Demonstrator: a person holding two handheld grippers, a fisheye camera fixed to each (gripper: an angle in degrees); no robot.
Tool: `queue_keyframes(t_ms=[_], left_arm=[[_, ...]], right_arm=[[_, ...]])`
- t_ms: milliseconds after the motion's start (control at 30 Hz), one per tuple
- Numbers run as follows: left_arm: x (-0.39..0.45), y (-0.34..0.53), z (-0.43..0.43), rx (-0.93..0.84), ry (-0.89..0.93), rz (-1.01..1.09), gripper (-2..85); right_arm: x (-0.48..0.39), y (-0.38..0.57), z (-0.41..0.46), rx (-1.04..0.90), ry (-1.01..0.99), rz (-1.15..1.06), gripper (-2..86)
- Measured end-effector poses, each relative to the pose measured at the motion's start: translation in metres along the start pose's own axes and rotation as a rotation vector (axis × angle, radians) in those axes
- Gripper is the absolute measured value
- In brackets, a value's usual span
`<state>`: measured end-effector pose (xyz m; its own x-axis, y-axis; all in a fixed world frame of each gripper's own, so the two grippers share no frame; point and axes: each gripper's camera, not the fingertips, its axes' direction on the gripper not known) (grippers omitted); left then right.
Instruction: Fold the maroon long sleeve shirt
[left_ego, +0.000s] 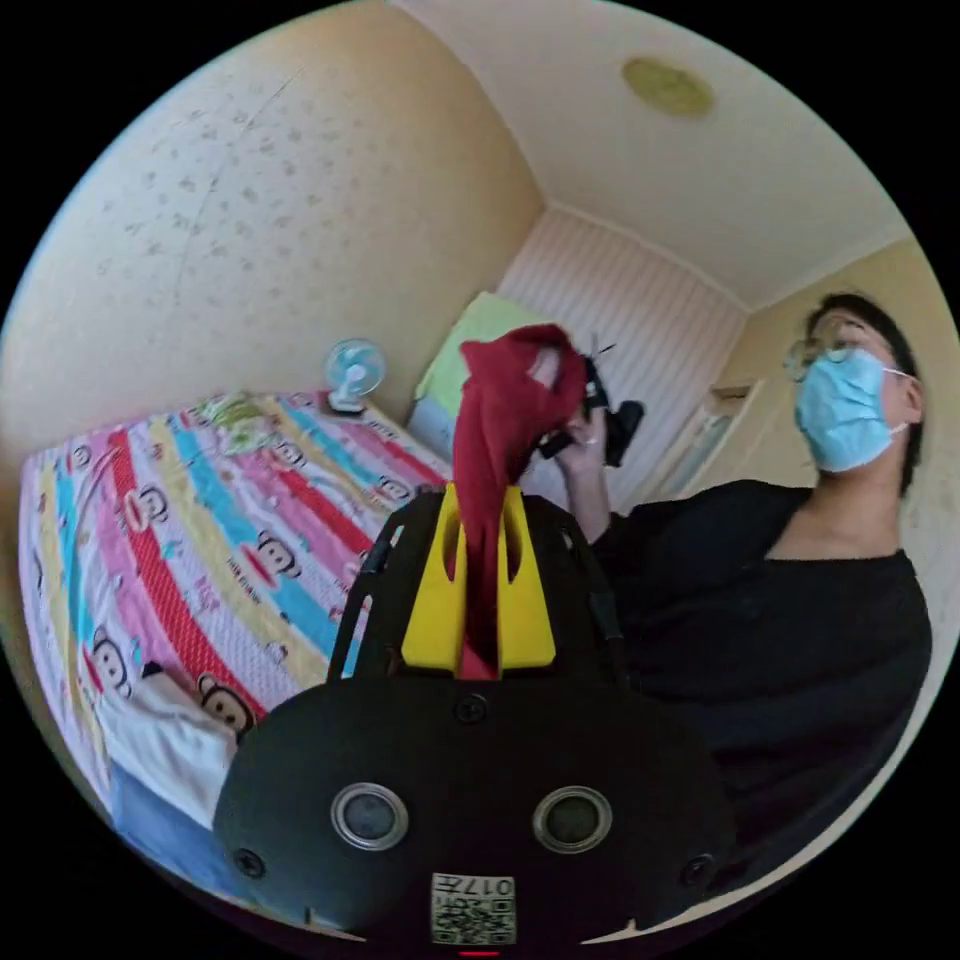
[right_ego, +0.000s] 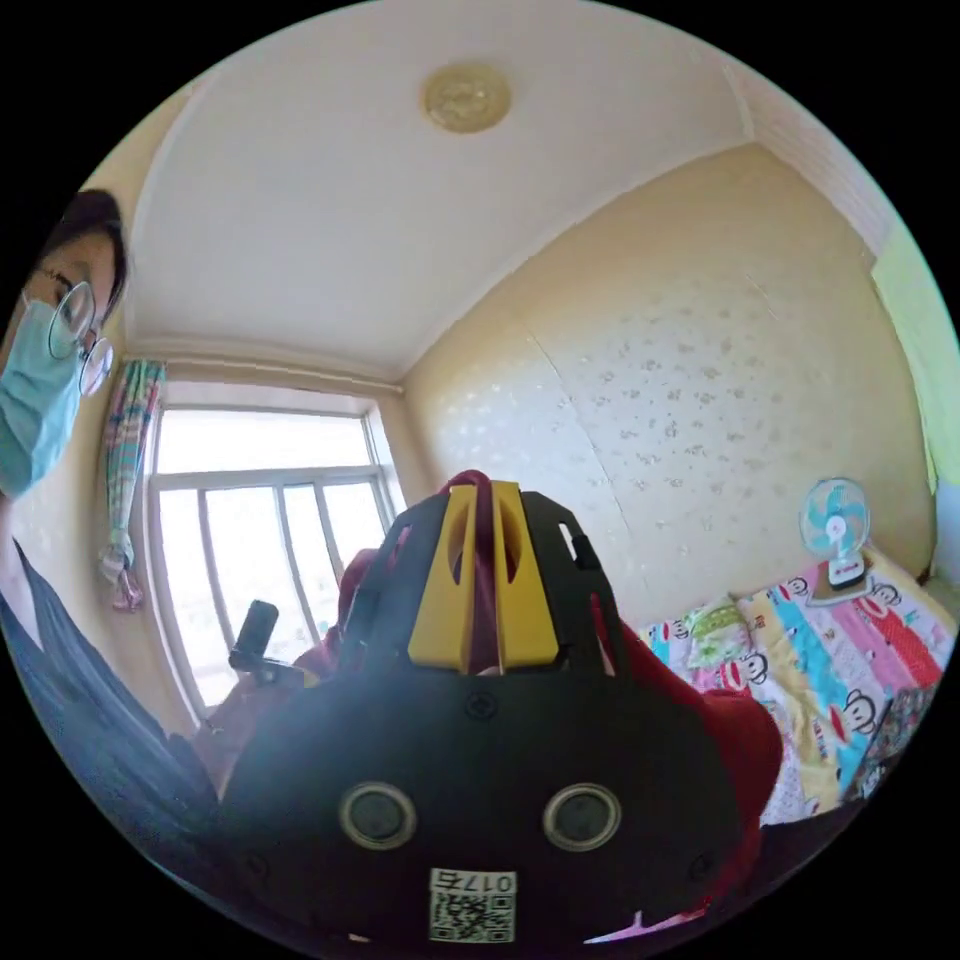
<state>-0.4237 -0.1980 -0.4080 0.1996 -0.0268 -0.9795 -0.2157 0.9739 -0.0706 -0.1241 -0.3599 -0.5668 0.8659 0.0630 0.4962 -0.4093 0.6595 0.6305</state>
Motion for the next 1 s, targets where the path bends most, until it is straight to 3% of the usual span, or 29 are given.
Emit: queue_keyframes(t_ms=[200, 267, 433, 600, 667, 733, 800, 933, 1000], left_arm=[[-0.023, 0.002, 0.1, -0.13, -0.09, -0.218, 14.2], [-0.016, -0.006, 0.133, -0.168, -0.075, -0.212, 17.2], [0.044, -0.049, 0.184, -0.148, 0.005, -0.049, 20.3], [0.076, -0.097, 0.183, -0.026, -0.098, 0.089, 20.5], [0.077, -0.112, 0.193, -0.05, -0.016, 0.109, 20.6], [0.083, -0.119, 0.214, -0.074, 0.171, 0.137, 16.0], [0.085, -0.116, 0.219, -0.068, 0.235, 0.144, 9.7], [0.051, -0.106, 0.189, -0.018, 0.143, 0.031, 5.3], [0.033, -0.094, 0.17, -0.008, 0.025, -0.023, 4.7]], right_arm=[[-0.092, -0.008, 0.02, 0.026, 0.015, -0.26, 2.9], [-0.108, -0.021, 0.011, 0.126, 0.061, -0.313, 2.8], [-0.123, -0.067, -0.007, 0.248, 0.127, -0.377, 2.8], [-0.112, -0.106, -0.018, 0.253, 0.067, -0.292, 2.7], [-0.108, -0.118, -0.017, 0.261, 0.054, -0.254, 2.7], [-0.109, -0.123, -0.014, 0.26, 0.085, -0.262, 2.7], [-0.113, -0.125, -0.009, 0.237, 0.145, -0.308, 2.7], [-0.093, -0.106, 0.004, 0.078, 0.341, -0.465, 2.6], [-0.061, -0.086, -0.001, -0.014, 0.303, -0.416, 2.4]])
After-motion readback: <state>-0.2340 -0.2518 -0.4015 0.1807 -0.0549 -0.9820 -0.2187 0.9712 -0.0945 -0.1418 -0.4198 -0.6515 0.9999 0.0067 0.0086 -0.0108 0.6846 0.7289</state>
